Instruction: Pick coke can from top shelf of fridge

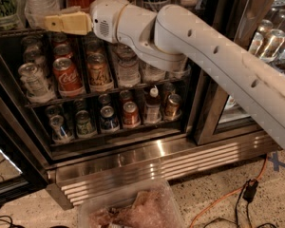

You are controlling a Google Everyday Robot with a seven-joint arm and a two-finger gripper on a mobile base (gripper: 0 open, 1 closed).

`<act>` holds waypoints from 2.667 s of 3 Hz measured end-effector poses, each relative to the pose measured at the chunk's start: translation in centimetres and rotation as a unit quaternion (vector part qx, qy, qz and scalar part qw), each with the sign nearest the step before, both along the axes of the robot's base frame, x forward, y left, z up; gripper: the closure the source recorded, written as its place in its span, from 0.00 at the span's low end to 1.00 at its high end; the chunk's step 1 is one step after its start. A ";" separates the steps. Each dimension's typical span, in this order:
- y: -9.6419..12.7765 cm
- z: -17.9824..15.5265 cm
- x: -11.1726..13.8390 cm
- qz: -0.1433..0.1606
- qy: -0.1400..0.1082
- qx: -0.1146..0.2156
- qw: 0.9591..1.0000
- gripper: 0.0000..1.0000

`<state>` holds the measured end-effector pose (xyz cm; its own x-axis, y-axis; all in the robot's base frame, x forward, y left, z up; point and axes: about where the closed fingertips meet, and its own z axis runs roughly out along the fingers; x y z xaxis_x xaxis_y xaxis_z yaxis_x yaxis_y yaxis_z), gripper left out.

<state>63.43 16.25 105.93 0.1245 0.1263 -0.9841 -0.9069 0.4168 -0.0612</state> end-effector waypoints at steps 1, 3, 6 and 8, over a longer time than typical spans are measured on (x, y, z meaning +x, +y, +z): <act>0.0 0.1 0.0 0.001 -0.001 -0.001 1.000 0.00; 0.0 0.1 0.1 -0.001 0.000 -0.004 1.000 0.00; -1.1 0.0 1.1 -0.044 -0.005 -0.010 0.999 0.00; -2.5 -0.1 2.3 -0.090 -0.006 -0.009 0.996 0.00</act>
Offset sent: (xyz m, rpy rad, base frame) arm 0.0292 -0.0004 -0.0189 -0.0918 0.0254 -0.0042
